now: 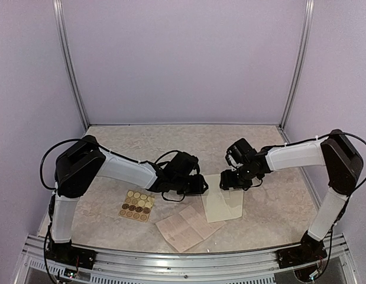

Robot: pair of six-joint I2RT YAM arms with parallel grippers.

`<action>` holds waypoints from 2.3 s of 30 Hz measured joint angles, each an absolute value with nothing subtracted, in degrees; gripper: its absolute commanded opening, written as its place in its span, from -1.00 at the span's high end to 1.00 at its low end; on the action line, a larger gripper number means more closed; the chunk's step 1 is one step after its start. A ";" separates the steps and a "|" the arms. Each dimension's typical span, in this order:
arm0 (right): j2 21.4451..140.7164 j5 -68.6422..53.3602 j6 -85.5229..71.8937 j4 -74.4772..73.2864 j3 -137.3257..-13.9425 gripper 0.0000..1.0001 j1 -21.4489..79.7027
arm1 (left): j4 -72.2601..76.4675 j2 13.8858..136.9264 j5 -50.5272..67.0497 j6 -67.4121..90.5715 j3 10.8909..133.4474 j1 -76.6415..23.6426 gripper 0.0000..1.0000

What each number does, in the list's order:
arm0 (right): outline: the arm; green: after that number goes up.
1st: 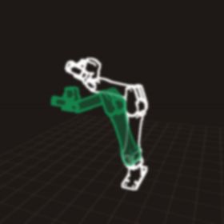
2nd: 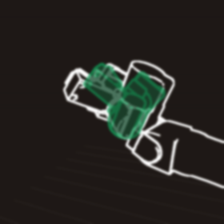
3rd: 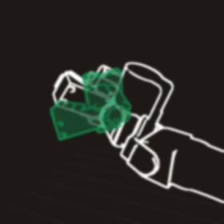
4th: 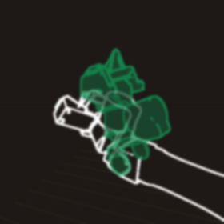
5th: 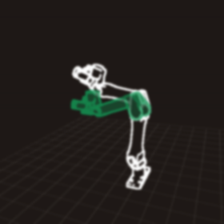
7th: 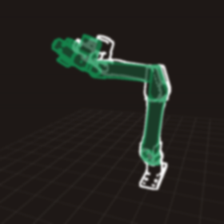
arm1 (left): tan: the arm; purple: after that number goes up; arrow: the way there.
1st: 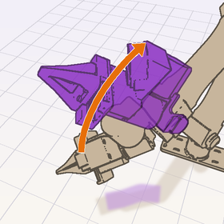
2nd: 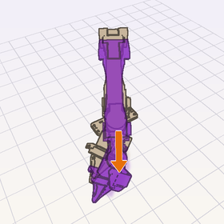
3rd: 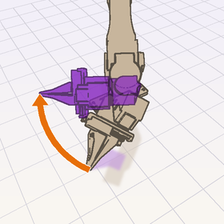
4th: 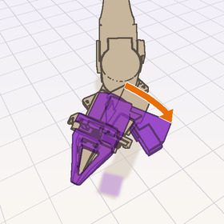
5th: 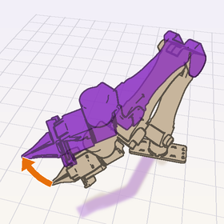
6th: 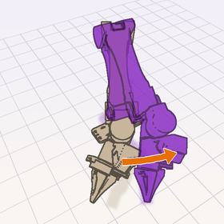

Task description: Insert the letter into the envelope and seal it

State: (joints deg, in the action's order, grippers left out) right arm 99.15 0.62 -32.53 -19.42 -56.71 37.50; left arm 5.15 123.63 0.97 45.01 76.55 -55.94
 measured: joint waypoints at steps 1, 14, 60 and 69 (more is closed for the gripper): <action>99.53 0.58 -32.62 -19.35 -56.77 -0.28 37.50 | 5.10 123.68 0.97 45.04 76.69 -55.94 0.19; 102.80 -2.48 -32.88 -18.04 -59.11 -0.12 37.47 | 5.52 124.36 0.75 45.04 77.32 -55.79 0.21; 79.81 -6.74 -31.66 -19.40 -47.86 -0.60 31.09 | 5.02 94.85 -8.73 46.04 59.37 -56.16 -0.26; 80.68 -9.58 -34.13 -17.82 -41.23 -0.36 29.43 | 2.26 81.36 -10.85 52.27 44.56 -57.89 -0.29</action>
